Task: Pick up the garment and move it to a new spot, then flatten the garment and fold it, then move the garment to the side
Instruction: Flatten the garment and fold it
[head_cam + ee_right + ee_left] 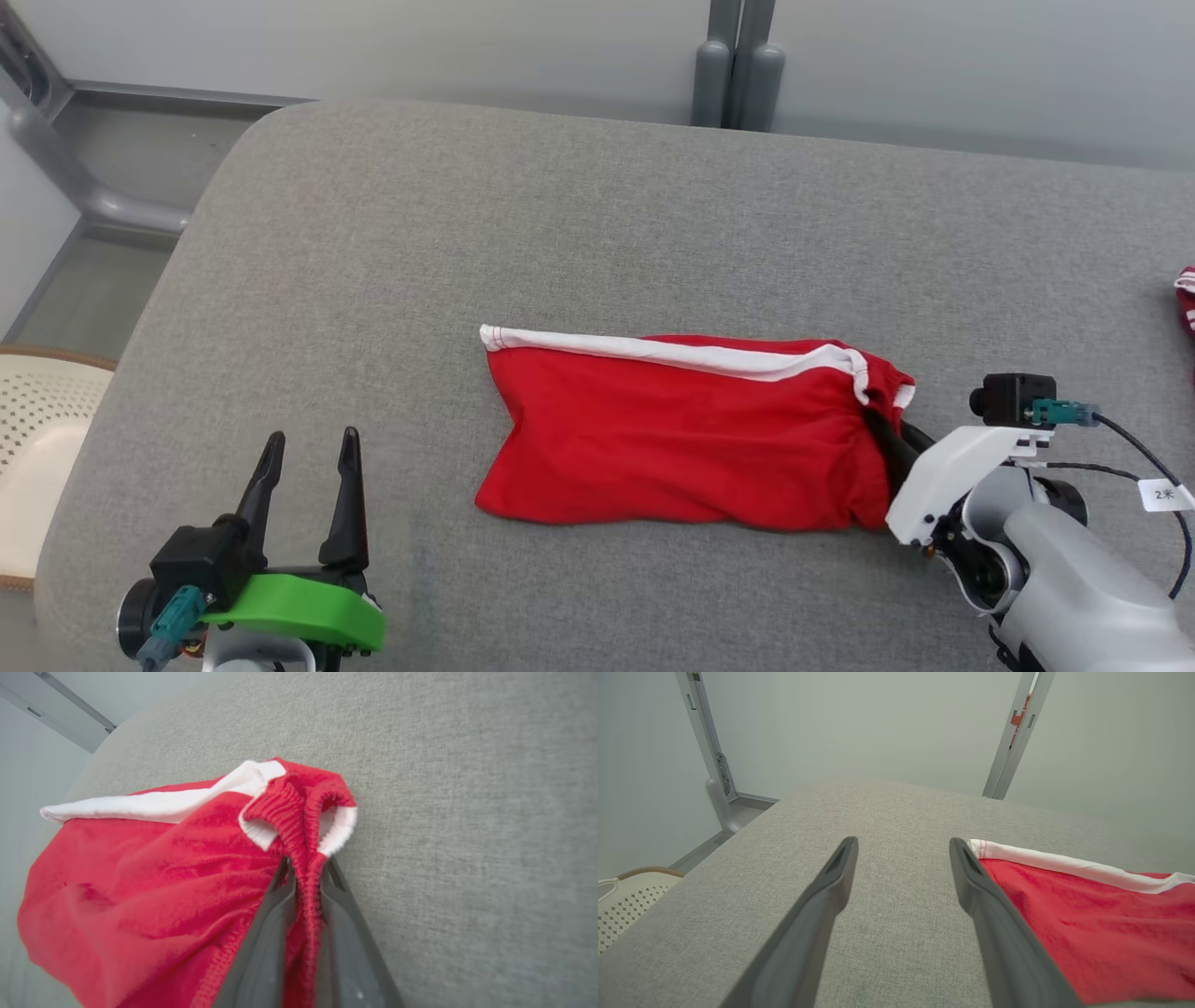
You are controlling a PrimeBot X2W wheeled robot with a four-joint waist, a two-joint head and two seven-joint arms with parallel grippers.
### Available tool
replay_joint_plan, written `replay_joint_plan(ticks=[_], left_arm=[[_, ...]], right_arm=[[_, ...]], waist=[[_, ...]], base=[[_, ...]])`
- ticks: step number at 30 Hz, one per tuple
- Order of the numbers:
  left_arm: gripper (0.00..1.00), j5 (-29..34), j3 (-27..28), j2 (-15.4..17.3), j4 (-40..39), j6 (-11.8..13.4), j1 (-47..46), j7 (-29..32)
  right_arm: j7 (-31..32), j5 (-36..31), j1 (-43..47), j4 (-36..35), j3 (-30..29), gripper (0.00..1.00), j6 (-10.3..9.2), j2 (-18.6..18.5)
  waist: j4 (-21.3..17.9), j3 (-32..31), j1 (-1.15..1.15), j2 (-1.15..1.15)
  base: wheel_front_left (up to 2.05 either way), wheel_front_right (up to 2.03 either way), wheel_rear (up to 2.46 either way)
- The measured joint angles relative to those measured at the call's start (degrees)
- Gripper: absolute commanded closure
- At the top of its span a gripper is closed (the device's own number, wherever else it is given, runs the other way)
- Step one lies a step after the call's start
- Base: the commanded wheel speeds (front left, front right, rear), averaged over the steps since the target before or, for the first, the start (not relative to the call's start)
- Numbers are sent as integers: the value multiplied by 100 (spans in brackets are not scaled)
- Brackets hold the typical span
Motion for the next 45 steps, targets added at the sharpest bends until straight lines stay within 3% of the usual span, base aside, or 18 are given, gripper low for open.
replay_joint_plan(ticks=[8, 14, 21, 28, 35, 45], left_arm=[[0, 9, 14, -14, 30, -16, 133, 0], [0, 9, -11, -7, 55, -15, 209, 0], [0, 8, -49, 23, 68, 19, 254, 43], [0, -12, -130, 22, 103, 22, 259, 91], [0, -51, -210, -10, 167, 27, 241, 110], [0, -86, -244, -60, 341, 26, 151, 81]], right_arm=[[207, 342, 34, -328, -43, 100, -1, -847], [494, 656, 116, -726, -349, 100, -1, -1212], [1122, 1318, 324, -1458, -552, 100, -1, -814], [1321, 1638, 358, -1668, -635, 100, -1, -196], [1310, 1664, 97, -1132, -776, 100, -2, 321], [1460, 1634, -234, -410, -764, 100, -2, 751]], waist=[[-364, -213, 0, 0], [-574, -399, 0, 0], [-656, -610, 0, 0], [-453, -678, 0, 0], [-92, -637, 0, 0], [414, -476, 0, 0]], base=[[0, 0, 0], [0, 0, 0], [0, 0, 0], [0, 0, 0], [0, 0, 0], [0, 0, 0]])
